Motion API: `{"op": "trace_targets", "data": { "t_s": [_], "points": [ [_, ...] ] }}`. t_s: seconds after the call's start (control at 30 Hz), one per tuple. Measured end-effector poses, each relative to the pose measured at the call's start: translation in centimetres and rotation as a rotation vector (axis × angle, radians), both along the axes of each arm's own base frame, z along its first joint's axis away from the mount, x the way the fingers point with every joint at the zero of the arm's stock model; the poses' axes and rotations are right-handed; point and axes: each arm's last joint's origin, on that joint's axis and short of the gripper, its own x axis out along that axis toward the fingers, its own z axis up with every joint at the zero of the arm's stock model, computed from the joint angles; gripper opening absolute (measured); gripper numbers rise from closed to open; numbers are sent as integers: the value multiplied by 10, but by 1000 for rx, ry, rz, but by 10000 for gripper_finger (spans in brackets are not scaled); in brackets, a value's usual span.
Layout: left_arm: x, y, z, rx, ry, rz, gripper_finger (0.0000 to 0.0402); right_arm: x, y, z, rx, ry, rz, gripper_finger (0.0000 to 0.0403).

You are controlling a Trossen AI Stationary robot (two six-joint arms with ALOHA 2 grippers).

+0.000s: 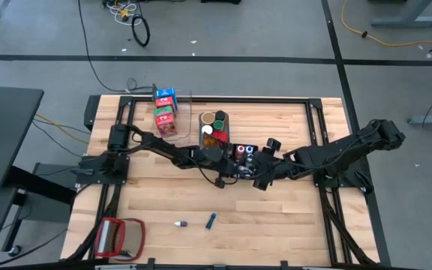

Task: Pick & Place Kitchen Items
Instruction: Put the red food coloring bottle into the black bin, then put the blue food coloring bottle into the black bin

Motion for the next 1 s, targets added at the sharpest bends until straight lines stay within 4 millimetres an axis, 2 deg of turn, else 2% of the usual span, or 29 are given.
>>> {"op": "trace_targets", "data": {
  "t_s": [0.2,0.27,0.37,0.53,0.63,0.8,1.0],
  "points": [
    [3,-3,3,-13,-6,-8,167,1,0,1,-7,-18,-7,215],
    [7,-5,10,-72,-30,42,180,2,0,2,-3,-34,-7,215],
    [8,-9,28,-166,-58,88,192,5,1,3,6,-62,-7,215],
    [-5,-12,72,-264,-92,20,193,7,2,5,21,-101,-12,215],
    [-19,-11,95,-254,-94,60,191,8,2,5,66,-120,-34,215],
    [-59,-13,118,-233,-102,156,193,8,3,6,122,-140,-59,215],
    [-114,-22,120,-280,-153,187,192,9,3,6,102,-145,-44,215]
  ]
}}
